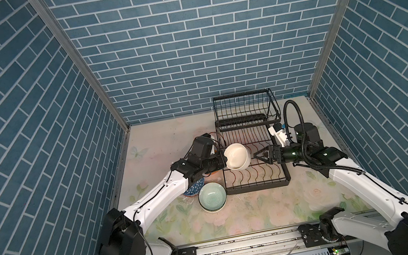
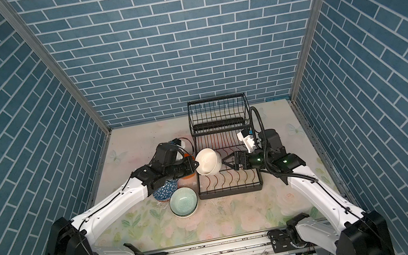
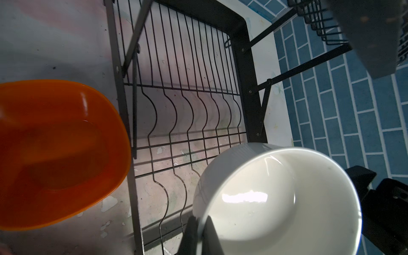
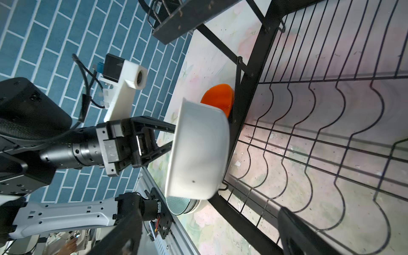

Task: Load bowls into a dish rack
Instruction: Place the bowl in the dish rack.

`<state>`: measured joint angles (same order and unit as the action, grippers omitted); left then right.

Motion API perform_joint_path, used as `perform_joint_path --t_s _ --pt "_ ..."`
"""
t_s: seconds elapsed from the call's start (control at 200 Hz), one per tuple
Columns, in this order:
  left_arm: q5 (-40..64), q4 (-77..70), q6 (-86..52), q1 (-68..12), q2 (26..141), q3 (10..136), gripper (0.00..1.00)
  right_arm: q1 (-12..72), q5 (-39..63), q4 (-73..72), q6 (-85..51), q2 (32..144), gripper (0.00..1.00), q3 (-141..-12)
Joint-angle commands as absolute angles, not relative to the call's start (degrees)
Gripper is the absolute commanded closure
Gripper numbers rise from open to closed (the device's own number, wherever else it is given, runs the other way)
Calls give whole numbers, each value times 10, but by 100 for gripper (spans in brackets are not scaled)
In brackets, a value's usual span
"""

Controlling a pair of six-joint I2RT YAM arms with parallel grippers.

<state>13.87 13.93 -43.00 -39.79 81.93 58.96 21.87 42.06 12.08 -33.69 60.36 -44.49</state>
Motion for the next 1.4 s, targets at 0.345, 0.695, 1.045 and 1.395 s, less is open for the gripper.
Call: perform_joint_path --t_s 0.345,0.695,1.045,1.395 --pt "160 76 -447 -432 856 642 100 221 451 66 -377 604 14 -411" --pt "170 55 -455 -442 864 651 100 222 458 36 -392 620 15 -399" --pt "174 40 -462 -446 871 652 100 222 461 11 -407 630 32 -399" --pt "176 46 -461 -446 893 663 100 221 463 8 -405 631 62 -396"
